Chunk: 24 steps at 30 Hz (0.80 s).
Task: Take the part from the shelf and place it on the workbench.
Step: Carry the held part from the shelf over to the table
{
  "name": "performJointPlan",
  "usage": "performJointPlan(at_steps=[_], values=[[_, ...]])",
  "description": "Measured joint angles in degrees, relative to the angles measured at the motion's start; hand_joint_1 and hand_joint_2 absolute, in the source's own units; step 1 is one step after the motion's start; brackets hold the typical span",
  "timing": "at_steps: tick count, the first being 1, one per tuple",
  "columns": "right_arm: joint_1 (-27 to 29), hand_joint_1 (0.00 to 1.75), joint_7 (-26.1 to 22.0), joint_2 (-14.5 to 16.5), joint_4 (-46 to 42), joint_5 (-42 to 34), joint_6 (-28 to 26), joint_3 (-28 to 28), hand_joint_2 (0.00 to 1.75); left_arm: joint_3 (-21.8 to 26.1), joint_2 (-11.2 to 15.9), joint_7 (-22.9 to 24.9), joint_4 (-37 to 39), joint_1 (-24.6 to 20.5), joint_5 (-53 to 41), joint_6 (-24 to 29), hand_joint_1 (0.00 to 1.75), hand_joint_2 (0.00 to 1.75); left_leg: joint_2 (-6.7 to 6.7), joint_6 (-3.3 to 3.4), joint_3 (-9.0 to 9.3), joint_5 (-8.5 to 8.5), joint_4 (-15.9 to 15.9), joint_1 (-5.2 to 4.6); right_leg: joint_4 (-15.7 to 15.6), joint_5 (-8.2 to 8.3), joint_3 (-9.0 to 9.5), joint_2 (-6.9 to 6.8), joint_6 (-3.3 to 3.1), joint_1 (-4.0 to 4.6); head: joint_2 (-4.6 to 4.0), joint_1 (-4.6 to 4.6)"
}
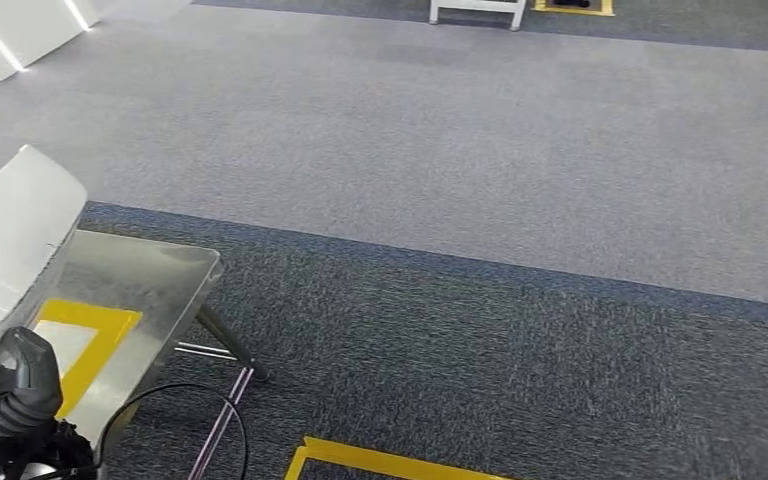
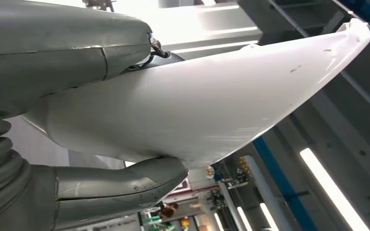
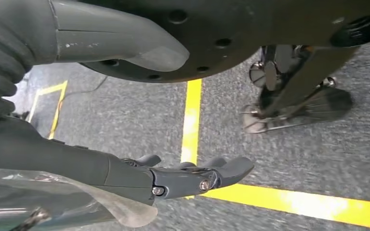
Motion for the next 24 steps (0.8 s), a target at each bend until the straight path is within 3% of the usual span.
performJointPlan(at_steps=[1, 3, 4, 6, 8, 10, 12, 13, 14, 15, 17, 19, 21, 22, 24], values=[[0.0, 0.0, 0.0, 0.0, 0.0, 0.0, 0.0, 0.0, 1.75, 0.0, 0.0, 0.0, 0.0, 0.0, 0.0, 0.0, 1.75, 1.75, -0.69, -0.12, -0.02, -0.08, 0.1, -0.04, -3.9, 1.98, 1.52, 1.3, -0.2, -0.04, 0.0, -0.01], [0.0, 0.0, 0.0, 0.0, 0.0, 0.0, 0.0, 0.0, 1.75, 0.0, 0.0, 0.0, 0.0, 0.0, 0.0, 0.0, 1.75, 1.75, -1.95, -0.6, -0.47, -0.11, 0.5, 0.04, -9.6, 3.58, 4.01, 3.4, -0.48, -0.12, 0.0, -0.04], [0.0, 0.0, 0.0, 0.0, 0.0, 0.0, 0.0, 0.0, 1.75, 0.0, 0.0, 0.0, 0.0, 0.0, 0.0, 0.0, 1.75, 1.75, -2.53, -0.93, -0.79, -0.01, 0.6, 0.14, -10.2, 3.26, 4.42, 3.71, -0.59, -0.09, 0.0, -0.06], [-0.1, 0.0, 0.0, 0.0, 0.0, 0.0, 0.0, 0.0, 1.75, 0.0, 0.0, 0.0, 0.0, 0.1, 0.0, 0.0, 1.75, 1.75, -3.25, -1.59, -1.3, 0.13, 0.8, 0.36, -10.6, 3.38, 4.72, 2.57, -0.98, -0.09, 0.0, -0.08], [-0.1, 0.0, 0.0, 0.0, 0.0, 0.0, 0.0, 0.0, 1.75, 0.0, 0.0, 0.0, 0.0, 0.1, 0.0, 0.0, 1.75, 1.75, -0.91, -2.1, -2.41, -1.3, 3.0, 0.28, -11.1, 3.61, 4.96, 1.05, -1.6, -0.24, 0.0, -0.34], [0.0, 0.0, -0.1, 0.0, 0.0, 0.0, -0.1, 0.0, 1.75, -0.1, 0.1, 0.0, 0.0, 0.0, 0.0, 0.0, 1.75, 1.75, 2.25, -2.59, -5.48, -4.76, 9.5, 0.34, -11.4, 3.61, 5.08, -0.56, -2.03, -0.2, 0.0, -0.65], [0.2, 0.0, -0.1, 0.0, 0.0, 0.0, 0.0, 0.0, 1.75, -0.1, 0.1, 0.0, 0.0, 0.0, 0.0, 0.0, 1.75, 1.75, 2.97, -3.03, -8.76, -7.22, 16.4, 0.62, -11.3, 3.47, 5.07, -2.29, -2.12, -0.09, 0.0, -0.68], [0.2, 0.0, -0.1, 0.0, 0.0, 0.0, 0.0, 0.0, 1.75, -0.1, 0.1, 0.0, 0.0, 0.1, 0.0, 0.0, 1.75, 1.75, 3.05, -3.17, -9.2, -6.94, 17.3, 0.73, -11.3, 3.38, 5.11, -3.13, -2.1, -0.08, 0.0, -0.68], [0.2, 0.0, -0.1, 0.0, 0.0, 0.0, 0.0, 0.0, 1.75, -0.1, 0.1, 0.0, 0.0, 0.1, 0.0, 0.0, 1.75, 1.75, 3.23, -3.23, -8.42, -5.55, 15.7, 0.79, -11.3, 3.28, 5.21, -3.92, -2.02, -0.07, 0.0, -0.68], [0.1, 0.0, -0.1, 0.0, 0.0, 0.0, 0.0, 0.0, 1.75, -0.1, 0.1, 0.0, 0.0, 0.1, 0.0, 0.0, 1.75, 1.75, 3.78, -3.19, -6.58, -3.45, 12.2, 0.81, -11.3, 3.15, 5.39, -4.62, -1.91, -0.07, 0.0, -0.68], [0.0, 0.0, -0.1, 0.0, 0.0, 0.0, 0.0, 0.0, 1.75, -0.1, 0.1, 0.0, 0.0, 0.0, 0.0, 0.0, 1.75, 1.75, 6.3, -2.8, -2.48, -0.5, 4.2, 0.48, -11.2, 2.83, 5.74, -5.79, -1.49, 0.11, 0.0, -0.69], [0.0, 0.0, -0.1, 0.0, 0.0, 0.0, 0.0, 0.0, 1.75, -0.1, 0.1, 0.0, 0.0, 0.0, 0.0, 0.0, 1.75, 1.75, 7.74, -2.15, -0.97, -0.14, 0.9, -0.03, -11.2, 2.53, 5.95, -6.89, -0.94, 0.37, 0.0, -0.65], [-0.2, 0.0, -0.1, 0.0, 0.0, 0.0, 0.0, 0.0, 1.75, -0.1, 0.1, 0.0, 0.0, 0.1, 0.0, 0.0, 1.75, 1.75, 6.62, -1.44, -1.18, -0.07, 0.6, -0.15, -11.2, 2.29, 6.14, -7.83, -0.33, 0.36, 0.0, -0.64], [-0.3, 0.0, -0.1, 0.0, 0.0, 0.0, 0.0, 0.0, 1.75, -0.1, 0.0, 0.0, 0.0, 0.1, 0.0, 0.0, 1.75, 1.75, 6.03, -1.08, -1.16, 0.09, 0.4, -0.04, -10.9, 1.92, 6.0, -7.18, -0.02, 0.24, 0.0, -0.58], [-0.5, 0.0, -0.1, 0.0, 0.0, 0.0, 0.0, 0.0, 1.75, 0.0, 0.0, 0.0, -0.1, 0.1, 0.0, 0.1, 1.75, 1.75, 4.9, -0.38, -1.08, 0.45, 0.0, 0.28, -6.9, -0.52, 4.08, -4.02, 0.42, 0.0, 0.0, -0.34]])
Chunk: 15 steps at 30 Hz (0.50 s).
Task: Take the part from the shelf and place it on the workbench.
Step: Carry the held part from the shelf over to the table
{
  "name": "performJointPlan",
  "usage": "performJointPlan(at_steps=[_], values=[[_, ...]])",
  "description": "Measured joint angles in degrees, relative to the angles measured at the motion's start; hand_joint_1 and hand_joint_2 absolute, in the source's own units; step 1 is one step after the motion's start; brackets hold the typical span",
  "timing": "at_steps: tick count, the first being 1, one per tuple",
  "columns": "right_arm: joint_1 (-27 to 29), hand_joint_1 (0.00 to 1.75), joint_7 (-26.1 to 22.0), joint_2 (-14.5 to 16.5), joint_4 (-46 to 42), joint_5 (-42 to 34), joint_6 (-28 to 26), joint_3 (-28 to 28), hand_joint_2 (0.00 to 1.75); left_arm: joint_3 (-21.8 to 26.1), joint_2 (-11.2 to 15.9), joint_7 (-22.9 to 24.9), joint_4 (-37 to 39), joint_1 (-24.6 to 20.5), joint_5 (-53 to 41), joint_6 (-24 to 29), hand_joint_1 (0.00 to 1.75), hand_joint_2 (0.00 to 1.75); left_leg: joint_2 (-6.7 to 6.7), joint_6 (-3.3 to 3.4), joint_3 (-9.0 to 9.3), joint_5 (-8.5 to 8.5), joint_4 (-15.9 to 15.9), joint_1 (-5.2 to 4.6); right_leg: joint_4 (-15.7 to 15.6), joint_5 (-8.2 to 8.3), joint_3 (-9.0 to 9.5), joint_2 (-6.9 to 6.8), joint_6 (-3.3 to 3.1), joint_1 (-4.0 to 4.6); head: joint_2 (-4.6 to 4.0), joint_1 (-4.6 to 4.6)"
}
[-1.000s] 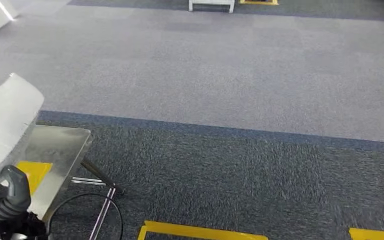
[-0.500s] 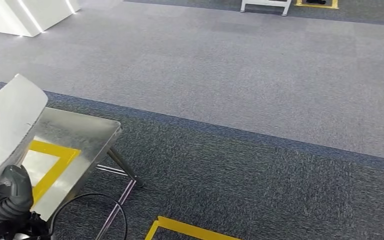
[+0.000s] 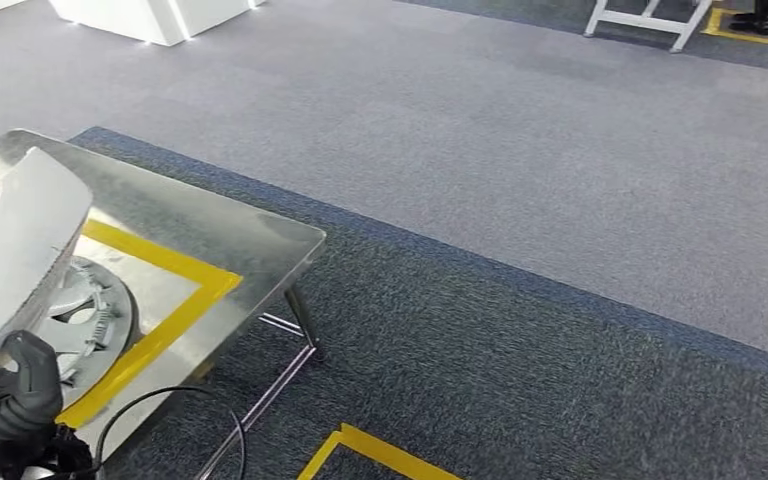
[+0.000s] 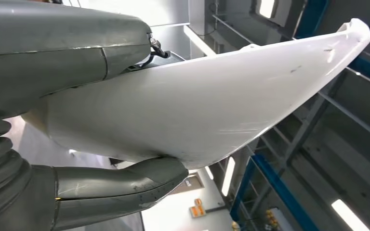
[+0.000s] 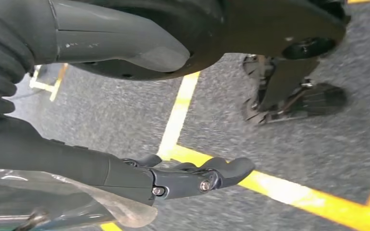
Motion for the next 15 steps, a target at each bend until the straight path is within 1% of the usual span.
performJointPlan(at_steps=[1, 2, 3, 4, 5, 6, 7, 8, 9, 10, 11, 12, 13, 14, 15], values=[[0.0, 0.0, 0.0, 0.0, 0.0, 0.0, 0.0, 0.0, 1.75, 0.0, 0.0, 0.0, 0.0, 0.0, 0.0, 0.0, 1.75, 1.75, -0.56, 0.19, -0.06, 0.06, 0.0, 0.01, 3.9, -1.86, -1.9, 1.71, 0.1, -0.06, 0.0, 0.15], [0.1, 0.0, 0.0, 0.0, 0.0, 0.0, 0.0, 0.0, 1.75, 0.0, 0.0, 0.0, 0.0, 0.0, 0.0, 0.0, 1.75, 1.75, -1.21, 0.32, -0.11, 0.09, 0.0, 0.0, 8.3, -3.63, -4.15, 2.62, 0.16, -0.07, 0.0, 0.2], [0.2, 0.0, 0.0, 0.0, 0.0, 0.0, 0.0, 0.0, 1.75, 0.0, 0.0, 0.0, 0.0, 0.0, 0.0, 0.0, 1.75, 1.75, -1.94, 0.36, -0.13, 0.11, 0.0, -0.03, 11.9, -4.66, -6.15, 2.96, 0.21, -0.06, 0.0, 0.21], [0.3, 0.0, 0.0, 0.0, 0.0, 0.0, 0.0, 0.0, 1.75, 0.0, 0.0, 0.0, 0.0, 0.0, 0.0, 0.0, 1.75, 1.75, -2.71, 0.37, -0.12, 0.11, 0.1, -0.06, 13.5, -4.5, -7.29, 3.06, 0.21, -0.05, 0.0, 0.21], [0.5, 0.0, 0.1, 0.0, 0.0, 0.0, 0.0, 0.0, 1.75, 0.0, 0.0, 0.0, 0.0, 0.0, 0.0, -0.1, 1.75, 1.75, -3.52, 0.36, -0.08, 0.1, 0.1, -0.07, 12.8, -3.18, -7.34, 3.13, 0.16, -0.06, 0.0, 0.2], [0.5, 0.0, 0.1, 0.0, 0.0, 0.0, 0.0, 0.0, 1.75, 0.0, 0.0, 0.0, 0.0, 0.0, 0.0, -0.1, 1.75, 1.75, -4.33, 0.32, -0.01, 0.08, 0.1, -0.06, 9.7, -0.94, -6.23, 3.42, 0.06, -0.11, 0.0, 0.2], [0.5, 0.0, 0.0, 0.0, 0.0, 0.0, 0.0, 0.0, 1.75, 0.0, 0.0, 0.0, 0.0, 0.0, 0.0, -0.1, 1.75, 1.75, -5.08, 0.23, 0.03, 0.04, 0.2, -0.03, 5.4, 1.44, -4.46, 4.37, -0.05, -0.21, 0.0, 0.21], [0.5, 0.0, 0.0, 0.0, 0.0, 0.0, 0.0, 0.0, 1.75, 0.0, 0.0, 0.0, 0.0, 0.0, 0.0, -0.1, 1.75, 1.75, -5.79, 0.04, -0.04, -0.05, 0.4, -0.08, 1.2, 3.02, -2.69, 5.68, -0.18, -0.38, 0.0, 0.21], [0.5, 0.0, 0.0, 0.0, 0.0, 0.0, 0.0, 0.0, 1.75, 0.0, 0.0, 0.0, 0.0, -0.1, 0.0, -0.1, 1.75, 1.75, -6.43, -0.24, -0.2, -0.08, 0.5, -0.1, -1.7, 3.9, -1.23, 6.76, -0.32, -0.48, 0.0, 0.21], [0.5, 0.0, 0.0, 0.0, 0.0, 0.0, 0.0, 0.0, 1.75, 0.0, 0.0, 0.0, 0.0, 0.0, 0.0, -0.1, 1.75, 1.75, -7.04, -0.59, -0.42, -0.06, 0.6, -0.06, -3.2, 4.02, -0.45, 7.5, -0.48, -0.5, 0.0, 0.21], [0.4, 0.0, 0.0, 0.0, 0.0, 0.0, 0.0, 0.0, 1.75, 0.0, 0.0, 0.0, 0.0, 0.0, 0.0, -0.1, 1.75, 1.75, -7.66, -0.99, -0.65, 0.04, 0.7, 0.0, -3.4, 3.81, -0.16, 7.44, -0.67, -0.42, 0.0, 0.2], [0.4, 0.0, 0.0, 0.0, 0.0, 0.0, 0.0, 0.0, 1.75, 0.0, 0.0, 0.0, 0.0, 0.0, 0.0, -0.1, 1.75, 1.75, -8.28, -1.36, -0.84, 0.16, 0.7, 0.12, -3.4, 3.9, 0.0, 6.8, -0.94, -0.38, 0.0, 0.21], [0.4, 0.0, 0.0, 0.0, 0.0, 0.0, 0.0, 0.0, 1.75, 0.0, 0.0, 0.0, 0.0, 0.1, 0.0, -0.1, 1.75, 1.75, -8.16, -1.67, -1.02, 0.01, 0.9, 0.16, -3.6, 4.0, 0.07, 6.13, -1.24, -0.4, 0.0, 0.19], [0.3, 0.0, 0.0, 0.0, 0.0, 0.0, 0.0, 0.0, 1.75, 0.0, 0.0, 0.0, 0.0, 0.1, 0.0, -0.1, 1.75, 1.75, -7.18, -1.97, -1.49, -0.7, 1.9, 0.14, -3.8, 4.09, 0.18, 5.41, -1.6, -0.46, 0.0, 0.03], [0.4, 0.0, 0.0, 0.0, 0.0, 0.0, 0.0, 0.0, 1.75, 0.0, 0.0, 0.0, 0.0, 0.0, 0.0, 0.0, 1.75, 1.75, -5.67, -2.26, -2.46, -2.09, 4.1, 0.1, -4.0, 4.14, 0.3, 4.61, -1.93, -0.52, 0.0, -0.12]])
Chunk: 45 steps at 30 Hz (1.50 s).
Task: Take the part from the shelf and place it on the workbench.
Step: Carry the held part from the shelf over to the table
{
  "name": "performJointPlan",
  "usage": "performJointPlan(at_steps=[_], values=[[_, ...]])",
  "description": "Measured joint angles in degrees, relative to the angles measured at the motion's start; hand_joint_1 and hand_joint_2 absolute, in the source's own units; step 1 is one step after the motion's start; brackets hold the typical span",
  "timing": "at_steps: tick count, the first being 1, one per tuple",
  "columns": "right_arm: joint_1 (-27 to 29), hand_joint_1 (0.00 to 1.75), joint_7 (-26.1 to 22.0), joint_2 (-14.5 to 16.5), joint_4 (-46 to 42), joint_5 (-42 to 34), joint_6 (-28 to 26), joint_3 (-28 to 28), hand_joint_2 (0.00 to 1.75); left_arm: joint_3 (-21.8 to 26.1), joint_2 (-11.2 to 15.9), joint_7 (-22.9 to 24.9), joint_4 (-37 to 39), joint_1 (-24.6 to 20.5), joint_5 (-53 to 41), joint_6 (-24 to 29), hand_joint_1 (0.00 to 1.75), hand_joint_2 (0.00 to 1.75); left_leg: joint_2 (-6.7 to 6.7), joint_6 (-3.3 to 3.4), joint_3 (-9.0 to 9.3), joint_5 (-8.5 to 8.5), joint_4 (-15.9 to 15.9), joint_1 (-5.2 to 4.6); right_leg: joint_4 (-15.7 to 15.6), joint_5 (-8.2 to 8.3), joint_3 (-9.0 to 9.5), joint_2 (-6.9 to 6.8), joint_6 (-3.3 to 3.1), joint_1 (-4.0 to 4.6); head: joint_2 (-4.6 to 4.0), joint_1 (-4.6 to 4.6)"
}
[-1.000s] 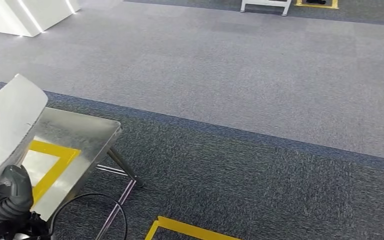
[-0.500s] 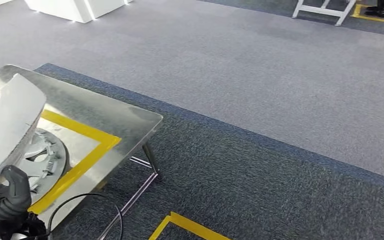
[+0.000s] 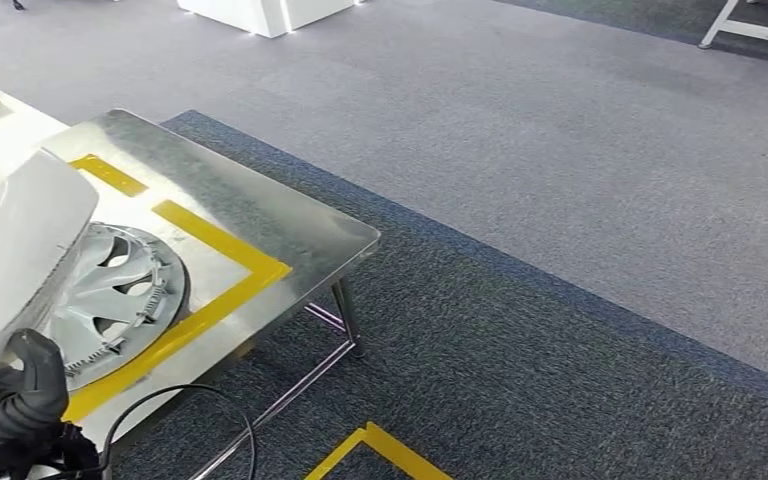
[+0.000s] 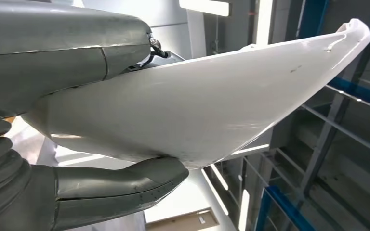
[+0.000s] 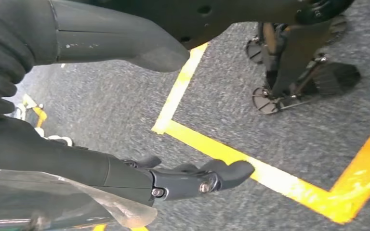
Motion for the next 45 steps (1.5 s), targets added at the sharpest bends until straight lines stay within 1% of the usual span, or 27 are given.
performJointPlan(at_steps=[2, 3, 4, 5, 6, 8, 10, 11, 13, 15, 17, 19, 20, 21, 22, 24, 26, 28, 30, 32, 34, 35, 37, 39, 41, 43, 45], values=[[0.2, 0.0, 0.0, 0.0, 0.0, 0.0, 0.0, 0.0, 1.75, 0.0, 0.0, 0.0, 0.0, -0.1, 0.0, 0.0, 1.75, 1.75, 3.04, -0.52, -3.42, -3.96, 7.5, 0.08, -0.1, -0.15, 0.1, -1.61, -0.43, 0.15, 0.0, -0.3], [0.3, 0.0, 0.0, 0.0, 0.0, 0.0, 0.0, 0.0, 1.75, 0.0, 0.0, 0.0, 0.0, -0.1, 0.0, 0.0, 1.75, 1.75, 3.58, -0.71, -5.14, -5.42, 11.2, 0.18, 0.0, -0.24, 0.13, -2.44, -0.49, 0.22, 0.0, -0.3], [0.3, 0.0, 0.0, 0.0, 0.0, 0.0, 0.0, 0.0, 1.75, 0.0, 0.0, 0.0, 0.0, 0.0, 0.0, 0.0, 1.75, 1.75, 3.76, -0.83, -6.13, -5.87, 13.4, 0.26, 0.0, -0.36, 0.19, -3.25, -0.51, 0.25, 0.0, -0.31], [0.3, 0.0, 0.0, 0.0, 0.0, 0.0, 0.1, 0.0, 1.75, 0.0, 0.0, 0.0, 0.0, 0.0, 0.0, 0.0, 1.75, 1.75, 3.89, -0.87, -5.97, -5.1, 13.2, 0.31, 0.0, -0.49, 0.31, -4.04, -0.47, 0.27, 0.0, -0.31], [0.3, 0.0, 0.0, 0.0, 0.0, 0.0, 0.1, 0.0, 1.75, 0.0, 0.0, 0.0, 0.0, 0.0, 0.0, 0.0, 1.75, 1.75, 4.21, -0.82, -4.62, -3.32, 10.6, 0.34, 0.0, -0.66, 0.54, -4.78, -0.38, 0.27, 0.0, -0.31], [0.2, 0.0, 0.0, 0.0, 0.0, 0.0, 0.1, 0.0, 1.75, 0.0, 0.0, 0.0, 0.0, 0.0, 0.0, 0.0, 1.75, 1.75, 6.88, -0.38, -0.25, 0.43, 2.2, 0.0, 0.0, -1.12, 1.17, -6.09, -0.01, 0.43, 0.0, -0.32], [0.2, 0.0, 0.0, 0.0, 0.0, 0.0, 0.1, 0.0, 1.75, 0.0, 0.0, 0.0, 0.0, -0.1, 0.0, 0.0, 1.75, 1.75, 9.16, 0.39, 2.06, 1.59, -2.6, -0.51, 0.1, -1.53, 1.55, -7.18, 0.51, 0.74, 0.0, -0.29], [0.1, 0.0, 0.0, 0.0, 0.0, 0.0, 0.1, 0.0, 1.75, 0.0, 0.0, 0.0, 0.0, -0.1, 0.0, 0.0, 1.75, 1.75, 9.24, 0.73, 2.06, 1.31, -2.9, -0.74, 0.1, -1.68, 1.65, -7.77, 0.77, 0.87, 0.0, -0.28], [-0.1, 0.0, 0.0, 0.0, 0.0, 0.0, 0.1, 0.0, 1.75, 0.0, 0.0, 0.0, 0.0, 0.0, 0.0, 0.0, 1.75, 1.75, 7.73, 1.4, 1.88, 1.48, -3.1, -0.61, 0.1, -2.09, 1.85, -8.4, 1.42, 0.84, 0.0, -0.26], [-0.2, 0.0, 0.0, 0.0, 0.0, 0.0, 0.1, 0.0, 1.75, 0.0, 0.0, 0.0, 0.0, 0.0, 0.0, 0.0, 1.75, 1.75, 6.42, 2.12, 1.97, 1.75, -3.5, -0.27, 2.5, -3.89, 0.84, -5.8, 2.01, 0.62, 0.0, -0.08], [-0.2, 0.0, 0.0, 0.0, 0.0, 0.0, 0.1, 0.0, 1.75, 0.0, 0.0, 0.0, 0.0, -0.1, 0.0, 0.0, 1.75, 1.75, 5.2, 2.59, 1.98, 1.82, -3.5, -0.12, 9.8, -7.46, -2.8, -2.44, 2.26, 0.45, 0.0, 0.19], [0.0, 0.0, 0.0, 0.0, 0.0, 0.0, 0.1, 0.0, 1.75, 0.1, 0.0, 0.0, 0.0, -0.1, 0.0, 0.0, 1.75, 1.75, 3.65, 2.73, 1.99, 1.77, -3.5, -0.18, 16.8, -9.51, -6.67, -1.61, 2.36, 0.43, 0.0, 0.25], [0.1, 0.0, 0.0, 0.0, 0.0, 0.0, 0.1, 0.0, 1.75, 0.1, 0.0, 0.0, 0.0, 0.0, 0.0, 0.0, 1.75, 1.75, 2.81, 2.74, 2.05, 1.76, -3.5, -0.2, 17.3, -8.81, -7.33, -1.54, 2.34, 0.43, 0.0, 0.27], [0.2, 0.0, 0.0, 0.0, 0.0, 0.0, 0.1, 0.0, 1.75, 0.1, 0.0, 0.0, 0.0, 0.0, 0.0, 0.0, 1.75, 1.75, 1.95, 2.7, 2.14, 1.73, -3.4, -0.2, 15.4, -7.0, -6.87, -1.39, 2.28, 0.41, 0.0, 0.25], [0.2, 0.0, 0.0, 0.0, 0.0, 0.0, 0.1, 0.0, 1.75, 0.1, 0.0, 0.0, 0.0, 0.0, 0.0, 0.0, 1.75, 1.75, 1.13, 2.61, 2.23, 1.67, -3.4, -0.18, 11.5, -4.42, -5.37, -0.82, 2.17, 0.34, 0.0, 0.27], [0.2, 0.0, 0.0, 0.0, 0.0, 0.0, 0.1, 0.0, 1.75, 0.1, 0.0, 0.0, 0.0, -0.1, 0.0, 0.0, 1.75, 1.75, -0.31, 2.19, 2.12, 1.5, -3.1, -0.2, 3.8, -1.24, -2.01, 1.71, 1.85, 0.09, 0.0, 0.24], [0.2, 0.0, 0.0, 0.0, 0.0, 0.0, 0.0, 0.0, 1.75, 0.1, 0.0, 0.0, 0.0, 0.0, 0.0, 0.0, 1.75, 1.75, -1.52, 1.48, 1.64, 1.56, -2.8, -0.02, 1.1, -0.97, -0.59, 3.08, 1.42, 0.1, 0.0, 0.22], [0.1, 0.0, 0.0, 0.0, 0.0, 0.0, 0.1, 0.0, 1.75, 0.0, 0.0, 0.0, 0.0, 0.0, 0.0, 0.0, 1.75, 1.75, -2.45, 0.77, 1.29, 1.69, -2.8, 0.21, 0.9, -0.82, -0.34, 1.94, 0.83, 0.16, 0.0, 0.25], [0.1, 0.0, 0.0, 0.1, 0.0, 0.0, 0.0, 0.0, 1.75, 0.0, 0.0, 0.0, -0.1, 0.0, 0.0, 0.0, 1.75, 1.75, -0.75, 0.2, 0.47, 0.49, -1.0, 0.07, 0.5, -0.72, 0.0, 0.51, 0.11, -0.03, 0.0, -0.07], [0.2, 0.0, 0.0, 0.0, 0.0, 0.0, 0.0, 0.0, 1.75, 0.0, 0.0, 0.0, -0.1, -0.1, 0.0, 0.0, 1.75, 1.75, 2.35, -0.34, -2.38, -2.8, 5.3, 0.05, 0.3, -0.87, 0.29, -1.09, -0.44, 0.0, 0.0, -0.45], [0.3, 0.0, 0.0, 0.0, 0.0, 0.0, 0.0, 0.0, 1.75, 0.0, 0.0, 0.0, 0.0, -0.1, 0.0, 0.0, 1.75, 1.75, 3.59, -0.76, -5.75, -5.42, 12.3, 0.29, 0.3, -1.12, 0.46, -2.75, -0.6, 0.11, 0.0, -0.51], [0.4, 0.0, 0.0, 0.0, 0.0, 0.0, 0.0, 0.0, 1.75, 0.0, 0.0, 0.0, 0.0, -0.1, 0.0, 0.0, 1.75, 1.75, 3.76, -0.87, -6.35, -5.27, 13.5, 0.37, 0.4, -1.26, 0.59, -3.56, -0.57, 0.13, 0.0, -0.51], [0.3, 0.0, 0.0, 0.0, 0.0, 0.0, 0.0, 0.0, 1.75, 0.0, 0.0, 0.0, 0.0, 0.0, 0.0, 0.0, 1.75, 1.75, 4.44, -0.84, -4.17, -1.95, 9.1, 0.46, 0.4, -1.61, 1.08, -5.0, -0.38, 0.13, 0.0, -0.51], [0.2, 0.0, 0.0, 0.0, 0.0, 0.0, 0.0, 0.0, 1.75, 0.0, 0.0, 0.0, 0.0, -0.1, 0.0, 0.0, 1.75, 1.75, 7.29, -0.35, -0.26, 1.13, 1.3, 0.04, 0.4, -2.09, 1.66, -6.17, 0.05, 0.35, 0.0, -0.55], [0.2, 0.0, 0.0, 0.0, 0.0, 0.0, 0.0, 0.0, 1.75, 0.0, 0.0, 0.0, 0.0, -0.1, 0.0, 0.0, 1.75, 1.75, 9.31, 0.38, 1.32, 1.62, -2.3, -0.53, 0.4, -2.5, 1.96, -7.35, 0.66, 0.71, 0.0, -0.51], [0.1, 0.0, 0.0, 0.1, 0.0, 0.0, 0.0, 0.0, 1.75, 0.0, 0.0, 0.0, -0.1, 0.0, 0.0, 0.0, 1.75, 1.75, 8.27, 1.07, 1.14, 1.56, -2.5, -0.64, 0.2, -2.78, 2.25, -8.58, 1.26, 0.84, 0.0, -0.44], [-0.1, 0.0, 0.0, 0.0, 0.0, 0.0, 0.0, 0.0, 1.75, 0.0, 0.0, 0.0, -0.1, 0.0, 0.0, 0.0, 1.75, 1.75, 6.87, 1.76, 1.2, 1.82, -2.9, -0.34, 1.6, -4.01, 1.79, -6.73, 1.84, 0.62, 0.0, -0.19]])
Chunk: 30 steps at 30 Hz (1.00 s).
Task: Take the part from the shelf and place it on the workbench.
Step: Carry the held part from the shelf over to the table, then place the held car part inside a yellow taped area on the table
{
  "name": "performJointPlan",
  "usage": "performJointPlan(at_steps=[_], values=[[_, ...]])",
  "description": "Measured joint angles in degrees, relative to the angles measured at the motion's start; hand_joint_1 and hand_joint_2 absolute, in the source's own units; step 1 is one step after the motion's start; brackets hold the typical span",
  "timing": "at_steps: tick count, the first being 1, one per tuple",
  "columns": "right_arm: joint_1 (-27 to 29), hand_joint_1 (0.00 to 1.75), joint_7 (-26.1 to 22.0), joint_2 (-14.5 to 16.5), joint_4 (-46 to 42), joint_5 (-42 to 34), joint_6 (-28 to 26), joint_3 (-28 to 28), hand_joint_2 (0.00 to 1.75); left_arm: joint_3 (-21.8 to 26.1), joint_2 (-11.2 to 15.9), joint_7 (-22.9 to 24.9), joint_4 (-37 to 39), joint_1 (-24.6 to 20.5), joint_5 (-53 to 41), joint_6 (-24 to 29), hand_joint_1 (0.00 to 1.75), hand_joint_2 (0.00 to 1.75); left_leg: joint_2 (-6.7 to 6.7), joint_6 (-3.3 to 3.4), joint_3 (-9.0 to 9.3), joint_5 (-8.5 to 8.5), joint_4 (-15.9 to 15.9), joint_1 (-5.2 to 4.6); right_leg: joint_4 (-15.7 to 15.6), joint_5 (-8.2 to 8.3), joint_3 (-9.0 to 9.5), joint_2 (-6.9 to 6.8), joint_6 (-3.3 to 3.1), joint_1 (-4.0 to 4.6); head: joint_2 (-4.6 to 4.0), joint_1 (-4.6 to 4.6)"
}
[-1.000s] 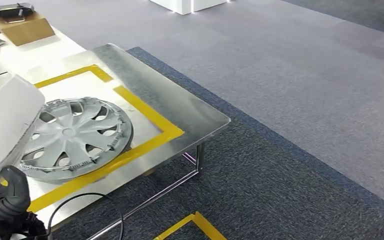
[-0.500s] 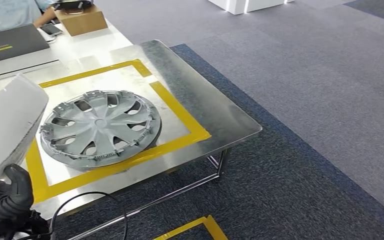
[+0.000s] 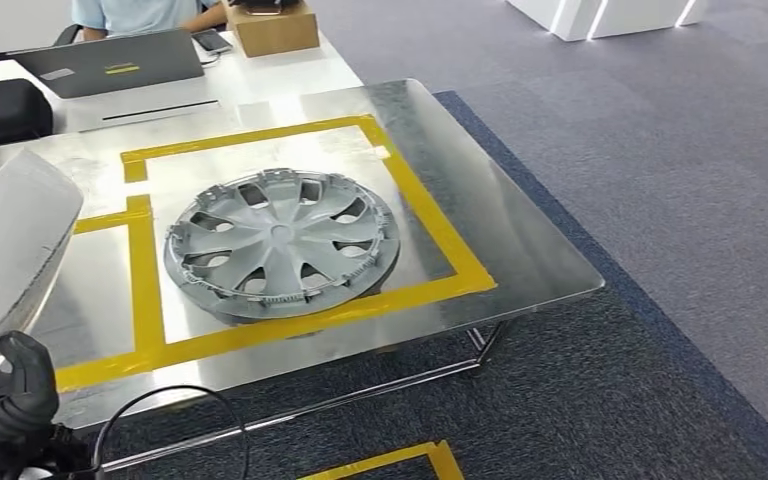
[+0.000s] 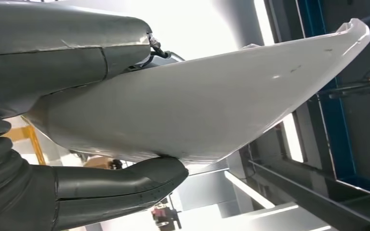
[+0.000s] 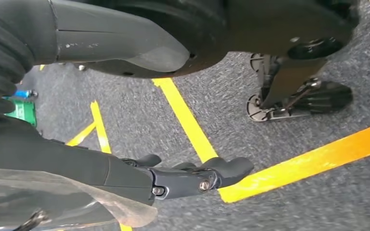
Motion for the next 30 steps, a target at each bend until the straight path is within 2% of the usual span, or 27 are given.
performJointPlan(at_steps=[1, 2, 3, 4, 5, 6, 7, 8, 9, 10, 11, 12, 13, 14, 15, 16, 18, 19, 20, 21, 22, 23, 24, 26, 27, 29, 30], values=[[-0.1, 0.0, 0.0, 0.0, 0.0, 0.0, 0.0, 0.0, 1.75, 0.0, 0.0, 0.0, 0.0, 0.0, 0.0, 0.0, 1.75, 1.75, -0.63, 0.33, 0.06, 0.13, -0.2, 0.2, 2.3, -1.39, -1.13, 1.78, 0.23, -0.13, 0.0, 0.17], [-0.1, 0.0, 0.0, 0.0, 0.0, 0.0, 0.0, 0.0, 1.75, 0.0, 0.0, 0.0, 0.0, -0.1, 0.0, 0.0, 1.75, 1.75, -1.24, 0.56, 0.02, 0.17, -0.2, 0.29, 6.0, -3.18, -2.98, 3.66, 0.37, -0.23, 0.0, 0.36], [0.0, 0.0, 0.0, 0.0, 0.0, 0.0, 0.0, 0.0, 1.75, 0.0, 0.0, 0.0, 0.0, -0.1, 0.0, 0.0, 1.75, 1.75, -1.93, 0.72, -0.02, 0.16, -0.2, 0.31, 10.3, -4.94, -5.2, 4.66, 0.46, -0.26, 0.0, 0.44], [0.1, 0.0, 0.0, 0.0, 0.0, 0.0, 0.0, 0.0, 1.75, 0.0, 0.0, 0.0, 0.0, -0.1, 0.0, 0.0, 1.75, 1.75, -2.66, 0.77, -0.03, 0.16, -0.1, 0.3, 13.9, -5.99, -7.26, 5.01, 0.53, -0.26, 0.0, 0.46], [0.2, 0.0, 0.0, 0.0, 0.0, 0.0, 0.0, 0.0, 1.75, 0.0, 0.0, 0.0, 0.0, -0.1, 0.0, 0.0, 1.75, 1.75, -3.47, 0.78, 0.01, 0.14, -0.1, 0.3, 15.7, -5.9, -8.59, 5.13, 0.55, -0.25, 0.0, 0.46], [0.3, 0.0, 0.0, 0.0, 0.0, 0.0, 0.0, 0.0, 1.75, 0.0, 0.0, 0.0, 0.0, 0.0, 0.0, 0.0, 1.75, 1.75, -4.3, 0.77, 0.07, 0.13, -0.1, 0.3, 15.2, -4.6, -8.83, 5.23, 0.55, -0.26, 0.0, 0.45], [0.3, 0.0, 0.0, 0.0, 0.0, 0.0, 0.0, 0.0, 1.75, 0.0, 0.0, 0.0, 0.0, 0.0, 0.0, -0.1, 1.75, 1.75, -5.12, 0.71, 0.14, 0.09, 0.0, 0.33, 12.5, -2.35, -8.0, 5.53, 0.49, -0.33, 0.0, 0.45], [0.3, 0.0, 0.0, 0.0, 0.0, 0.0, 0.0, 0.0, 1.75, 0.0, 0.0, 0.0, 0.0, 0.0, 0.0, -0.1, 1.75, 1.75, -5.87, 0.59, 0.17, 0.02, 0.1, 0.37, 8.4, 0.11, -6.47, 6.41, 0.42, -0.45, 0.0, 0.47], [0.3, 0.0, 0.0, 0.0, 0.0, 0.0, 0.0, 0.0, 1.75, 0.0, 0.0, 0.0, 0.0, -0.1, 0.0, -0.1, 1.75, 1.75, -6.52, 0.38, 0.08, -0.1, 0.3, 0.32, 4.6, 1.7, -4.92, 7.76, 0.3, -0.62, 0.0, 0.46], [0.3, 0.0, 0.0, 0.0, 0.0, 0.0, 0.0, 0.0, 1.75, 0.0, 0.0, 0.0, 0.0, -0.1, 0.0, -0.1, 1.75, 1.75, -7.17, 0.06, -0.12, -0.16, 0.5, 0.32, 1.8, 2.58, -3.64, 8.9, 0.12, -0.73, 0.0, 0.44], [0.3, 0.0, 0.0, 0.0, 0.0, 0.0, 0.0, 0.0, 1.75, 0.0, 0.0, 0.0, 0.0, -0.1, 0.0, -0.1, 1.75, 1.75, -7.76, -0.32, -0.34, -0.14, 0.7, 0.36, 0.4, 2.73, -2.91, 9.69, -0.12, -0.75, 0.0, 0.43], [0.3, 0.0, 0.0, 0.0, 0.0, 0.0, 0.0, 0.0, 1.75, 0.0, 0.0, 0.0, 0.0, 0.0, 0.0, -0.1, 1.75, 1.75, -8.39, -0.74, -0.55, -0.02, 0.7, 0.44, 0.1, 2.49, -2.6, 9.74, -0.44, -0.66, 0.0, 0.4], [0.3, 0.0, 0.0, 0.0, 0.0, 0.0, 0.0, 0.0, 1.75, 0.0, 0.0, 0.0, 0.0, 0.0, 0.0, -0.1, 1.75, 1.75, -9.05, -1.13, -0.7, 0.15, 0.6, 0.56, 0.0, 2.61, -2.4, 9.13, -0.82, -0.62, 0.0, 0.4], [0.2, 0.0, 0.0, 0.0, 0.0, 0.0, 0.0, 0.0, 1.75, 0.0, 0.0, 0.0, 0.0, 0.1, 0.0, -0.1, 1.75, 1.75, -9.06, -1.45, -0.8, 0.11, 0.7, 0.6, -0.2, 2.76, -2.24, 8.43, -1.21, -0.64, 0.0, 0.39], [0.2, 0.0, 0.0, 0.0, 0.0, 0.0, 0.0, 0.0, 1.75, 0.0, 0.0, 0.0, 0.0, 0.1, 0.0, -0.1, 1.75, 1.75, -8.3, -1.75, -1.16, -0.41, 1.4, 0.57, -0.5, 2.9, -2.07, 7.7, -1.62, -0.72, 0.0, 0.25], [0.2, 0.0, 0.0, 0.0, 0.0, 0.0, 0.0, 0.0, 1.75, 0.0, 0.0, 0.0, 0.0, 0.0, 0.0, 0.0, 1.75, 1.75, -6.98, -2.03, -2.01, -1.58, 3.3, 0.52, -0.7, 2.99, -1.91, 6.92, -1.96, -0.82, 0.0, 0.12], [0.4, 0.0, 0.0, 0.0, 0.0, 0.0, 0.0, 0.0, 1.75, 0.0, 0.0, 0.0, 0.0, -0.1, 0.0, 0.0, 1.75, 1.75, -4.04, -2.52, -5.21, -5.25, 10.3, 0.57, -0.8, 2.88, -1.77, 5.33, -2.39, -0.73, 0.0, -0.12], [0.4, 0.0, 0.0, 0.0, 0.0, 0.0, 0.0, 0.0, 1.75, 0.0, 0.0, 0.0, 0.0, -0.1, 0.0, 0.0, 1.75, 1.75, -3.4, -2.72, -6.96, -6.75, 14.1, 0.65, -0.8, 2.79, -1.74, 4.52, -2.44, -0.66, 0.0, -0.12], [0.4, 0.0, 0.0, 0.0, 0.0, 0.0, 0.0, 0.0, 1.75, 0.0, 0.0, 0.0, 0.0, 0.0, 0.0, 0.0, 1.75, 1.75, -3.15, -2.83, -8.06, -7.36, 16.4, 0.71, -0.8, 2.68, -1.68, 3.73, -2.46, -0.62, 0.0, -0.12], [0.4, 0.0, 0.0, 0.0, 0.0, 0.0, 0.0, 0.0, 1.75, 0.0, 0.1, 0.0, 0.0, 0.0, 0.0, 0.0, 1.75, 1.75, -3.02, -2.85, -8.13, -6.85, 16.7, 0.74, -0.8, 2.57, -1.58, 2.96, -2.41, -0.61, 0.0, -0.12], [0.4, 0.0, 0.0, 0.0, 0.0, 0.0, 0.0, 0.0, 1.75, 0.0, 0.1, 0.0, 0.0, 0.0, 0.0, 0.0, 1.75, 1.75, -2.8, -2.78, -7.0, -5.32, 14.6, 0.75, -0.8, 2.42, -1.38, 2.26, -2.34, -0.61, 0.0, -0.13], [0.3, 0.0, 0.0, 0.0, 0.0, 0.0, 0.0, 0.0, 1.75, 0.0, 0.1, 0.0, 0.0, 0.0, 0.0, 0.0, 1.75, 1.75, -2.02, -2.57, -4.9, -3.2, 10.7, 0.69, -0.8, 2.24, -1.09, 1.6, -2.22, -0.59, 0.0, -0.13], [0.3, 0.0, 0.0, 0.0, 0.0, 0.0, 0.0, 0.0, 1.75, 0.0, 0.1, 0.0, 0.0, 0.0, 0.0, 0.0, 1.75, 1.75, -0.48, -2.27, -2.64, -1.69, 6.5, 0.43, -0.8, 2.02, -0.8, 0.99, -2.02, -0.49, 0.0, -0.12], [0.2, 0.0, 0.0, 0.0, 0.0, 0.0, 0.0, 0.0, 1.75, 0.0, 0.0, 0.0, 0.0, -0.1, 0.0, 0.0, 1.75, 1.75, 1.86, -1.53, 0.09, -0.36, 1.1, -0.12, -0.7, 1.56, -0.41, -0.07, -1.45, -0.18, 0.0, -0.08], [0.2, 0.0, 0.0, 0.0, 0.0, 0.0, 0.0, 0.0, 1.75, 0.0, 0.0, 0.0, 0.0, -0.1, 0.0, 0.0, 1.75, 1.75, 2.14, -1.23, 0.26, -0.62, 0.5, -0.36, -0.8, 1.39, -0.29, -0.62, -1.14, -0.05, 0.0, -0.07], [0.0, 0.0, 0.0, 0.0, 0.0, 0.0, 0.0, 0.0, 1.75, 0.0, 0.0, 0.0, 0.0, 0.0, 0.0, 0.0, 1.75, 1.75, 0.77, -0.62, 0.1, -0.47, 0.3, -0.28, -0.8, 1.02, -0.01, -1.38, -0.47, -0.11, 0.0, -0.06], [0.0, 0.0, 0.0, 0.0, 0.0, 0.0, 0.0, 0.0, 1.75, 0.0, 0.0, 0.0, 0.0, 0.0, 0.0, 0.0, 1.75, 1.75, 0.14, -0.29, 0.16, -0.35, 0.1, -0.12, -0.4, 0.5, -0.13, -0.49, -0.15, -0.21, 0.0, -0.01]])
